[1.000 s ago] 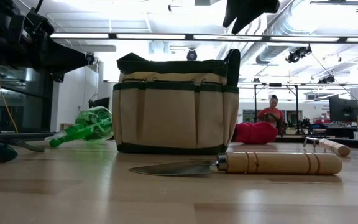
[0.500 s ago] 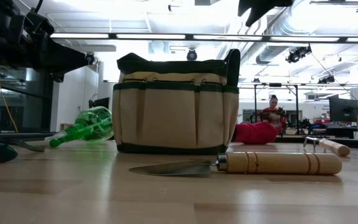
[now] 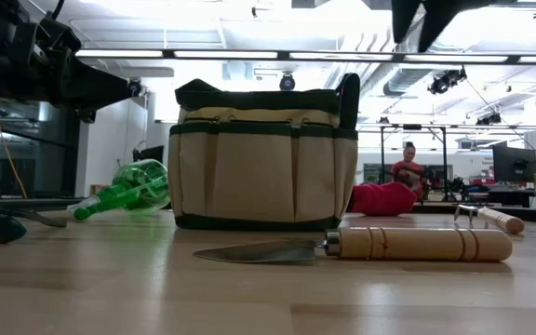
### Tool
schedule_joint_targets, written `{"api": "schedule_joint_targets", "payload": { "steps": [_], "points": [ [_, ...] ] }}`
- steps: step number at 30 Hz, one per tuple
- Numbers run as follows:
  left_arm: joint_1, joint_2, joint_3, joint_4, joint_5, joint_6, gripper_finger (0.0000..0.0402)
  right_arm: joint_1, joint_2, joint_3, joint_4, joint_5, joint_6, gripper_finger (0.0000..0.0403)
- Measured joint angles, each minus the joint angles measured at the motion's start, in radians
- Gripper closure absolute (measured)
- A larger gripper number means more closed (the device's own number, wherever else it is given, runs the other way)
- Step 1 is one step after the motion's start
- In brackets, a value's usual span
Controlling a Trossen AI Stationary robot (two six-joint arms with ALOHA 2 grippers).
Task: Pick & Place Garden tools in Gardening bag
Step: Put the green shears into the gardening bag
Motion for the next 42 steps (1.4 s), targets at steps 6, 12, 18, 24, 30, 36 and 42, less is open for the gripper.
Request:
{"api": "schedule_joint_targets", "payload": {
  "steps": [6, 12, 18, 24, 30, 36, 42],
  "points": [
    [0.000, 0.000, 0.000, 0.000, 0.000, 0.000, 0.0278, 0.000, 0.000, -0.018, -0.090, 0.001, 0.107, 0.0220],
    [0.000, 0.000, 0.000, 0.000, 0.000, 0.000, 0.0278, 0.010, 0.000, -0.099, -0.117, -0.023, 0.114, 0.0220],
    [0.000, 0.000, 0.000, 0.000, 0.000, 0.000, 0.0278, 0.041, -0.051, -0.258, -0.065, -0.007, 0.173, 0.0220],
    [0.000, 0.000, 0.000, 0.000, 0.000, 0.000, 0.0278, 0.055, -0.197, -0.429, 0.071, -0.006, 0.260, 0.0220],
    [0.000, 0.000, 0.000, 0.000, 0.000, 0.000, 0.0278, 0.055, -0.339, -0.492, 0.103, 0.055, 0.239, 0.0220],
    [0.000, 0.000, -0.001, -0.008, -0.148, 0.106, 0.0278, 0.055, -0.420, -0.492, 0.232, 0.147, -0.063, 0.0220],
    [0.000, 0.000, 0.000, 0.002, -0.302, 0.174, 0.0278, 0.055, -0.426, -0.492, 0.322, 0.131, -0.475, 0.0220]
  ]
}}
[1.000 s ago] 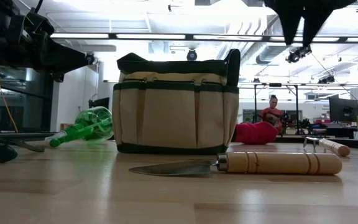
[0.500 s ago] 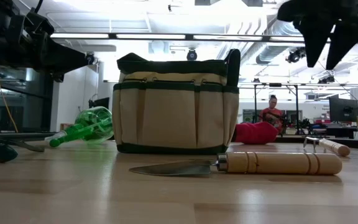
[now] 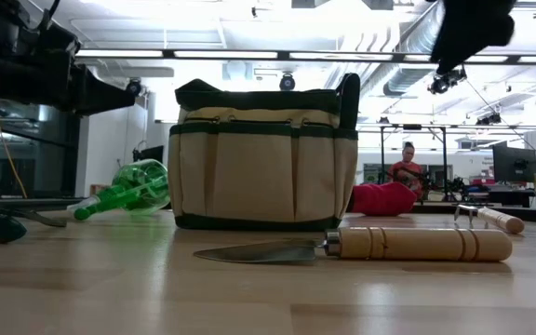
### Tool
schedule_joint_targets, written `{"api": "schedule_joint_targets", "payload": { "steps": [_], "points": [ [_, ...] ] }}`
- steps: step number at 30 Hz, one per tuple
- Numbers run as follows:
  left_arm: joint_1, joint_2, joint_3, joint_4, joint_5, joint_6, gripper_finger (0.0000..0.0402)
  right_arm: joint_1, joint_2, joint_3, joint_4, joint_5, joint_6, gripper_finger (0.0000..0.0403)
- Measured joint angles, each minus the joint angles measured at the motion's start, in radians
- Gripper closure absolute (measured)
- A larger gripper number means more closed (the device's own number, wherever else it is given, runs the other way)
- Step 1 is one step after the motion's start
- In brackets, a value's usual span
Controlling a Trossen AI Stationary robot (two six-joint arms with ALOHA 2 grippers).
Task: Pick & Place Garden tools in Gardening bag
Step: Put the green shears into the gardening bag
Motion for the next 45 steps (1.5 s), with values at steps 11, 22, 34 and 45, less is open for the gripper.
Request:
{"api": "schedule_joint_targets", "payload": {
  "steps": [11, 22, 34, 45],
  "points": [
    [0.000, 0.000, 0.000, -0.002, 0.023, 0.002, 0.0278, 0.030, -0.036, -0.064, 0.145, -0.009, -0.332, 0.0220],
    [0.000, 0.000, 0.000, -0.004, 0.078, -0.138, 0.0278, 0.040, -0.305, -0.435, 0.527, 0.001, -0.344, 0.0220],
    [0.000, 0.000, -0.001, -0.002, 0.230, -0.568, 0.0278, 0.031, -0.577, -0.632, 0.678, -0.005, -0.501, 0.0220],
    [0.000, 0.000, -0.001, -0.003, 0.220, -0.739, 0.0278, 0.031, -0.733, -0.651, 0.675, -0.004, -0.572, 0.0220]
  ]
}}
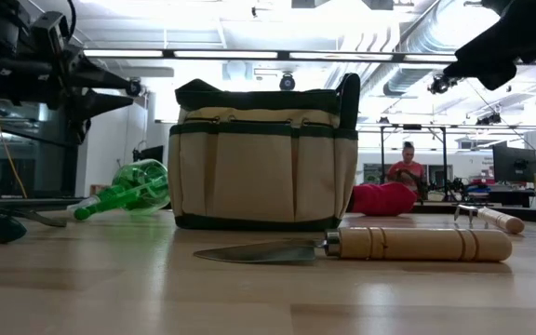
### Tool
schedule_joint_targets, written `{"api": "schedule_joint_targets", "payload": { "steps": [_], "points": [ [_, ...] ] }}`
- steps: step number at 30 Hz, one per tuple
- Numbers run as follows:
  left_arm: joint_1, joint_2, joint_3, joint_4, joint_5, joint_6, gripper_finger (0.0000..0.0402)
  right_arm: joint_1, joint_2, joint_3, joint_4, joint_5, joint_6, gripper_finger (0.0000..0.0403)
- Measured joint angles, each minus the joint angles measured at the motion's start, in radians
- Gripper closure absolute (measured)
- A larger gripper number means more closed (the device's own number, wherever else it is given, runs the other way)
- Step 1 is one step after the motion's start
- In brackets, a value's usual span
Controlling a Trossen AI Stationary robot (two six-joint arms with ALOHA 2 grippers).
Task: Pick & Place Garden tools in Gardening bag
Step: Put the green shears into the gardening bag
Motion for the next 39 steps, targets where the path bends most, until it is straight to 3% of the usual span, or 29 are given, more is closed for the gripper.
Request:
{"api": "schedule_joint_targets", "payload": {
  "steps": [17, 26, 39],
  "points": [
    [0.000, 0.005, 0.037, -0.047, 0.226, -0.212, 0.0278, 0.000, 0.002, 0.000, -0.002, -0.001, 0.020, 0.0220],
    [-0.001, 0.092, 0.279, -0.267, 0.225, -0.088, 0.0278, 0.000, 0.002, 0.000, -0.002, -0.001, 0.021, 0.0220],
    [-0.009, 0.476, 0.632, -0.578, 0.200, 0.008, 0.0278, 0.000, 0.002, 0.000, -0.002, -0.001, 0.021, 0.0220]
  ]
}}
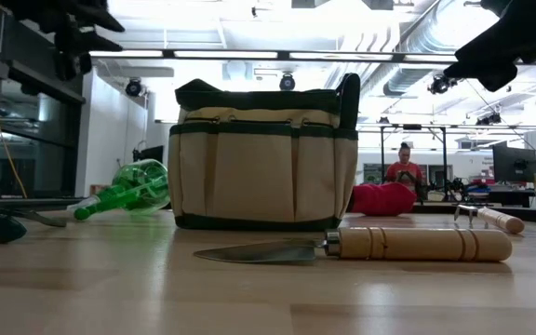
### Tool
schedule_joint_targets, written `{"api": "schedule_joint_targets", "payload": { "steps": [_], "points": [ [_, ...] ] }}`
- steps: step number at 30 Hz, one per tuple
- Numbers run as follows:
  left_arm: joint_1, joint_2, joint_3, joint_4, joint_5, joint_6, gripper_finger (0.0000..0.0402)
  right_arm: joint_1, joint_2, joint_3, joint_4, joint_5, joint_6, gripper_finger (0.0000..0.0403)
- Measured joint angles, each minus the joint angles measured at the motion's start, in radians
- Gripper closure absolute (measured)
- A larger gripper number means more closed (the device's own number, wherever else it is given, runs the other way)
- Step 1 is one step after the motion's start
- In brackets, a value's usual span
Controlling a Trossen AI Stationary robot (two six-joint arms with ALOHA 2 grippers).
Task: Pick & Place Garden tools in Gardening bag
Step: Put the green shears into the gardening bag
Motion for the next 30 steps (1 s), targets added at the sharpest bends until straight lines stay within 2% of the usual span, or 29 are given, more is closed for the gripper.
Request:
{"api": "schedule_joint_targets", "payload": {
  "steps": [4, 7, 15, 19, 24, 30],
  "points": [
    [-0.085, 0.115, 0.052, -0.060, -0.044, -0.040, 0.0278, 0.000, 0.000, 0.000, 0.000, 0.000, 0.000, 0.0220],
    [-0.191, 0.198, 0.076, -0.098, -0.132, -0.097, 0.0278, 0.000, 0.000, 0.000, 0.000, 0.000, 0.000, 0.0220],
    [-0.417, 0.332, 0.088, -0.125, -0.346, -0.414, 0.0278, 0.000, 0.000, 0.000, 0.000, 0.000, 0.000, 0.0220],
    [-0.484, 0.422, 0.088, -0.165, -0.363, -0.578, 0.0278, 0.000, 0.000, 0.000, 0.000, 0.000, 0.000, 0.0220],
    [-0.518, 0.560, 0.088, -0.171, -0.329, -0.734, 0.0278, 0.000, 0.000, 0.000, 0.000, 0.000, 0.000, 0.0220],
    [-0.518, 0.718, 0.088, -0.082, -0.237, -0.804, 0.0278, 0.000, 0.000, 0.000, 0.000, 0.000, 0.000, 0.0220]
  ]
}}
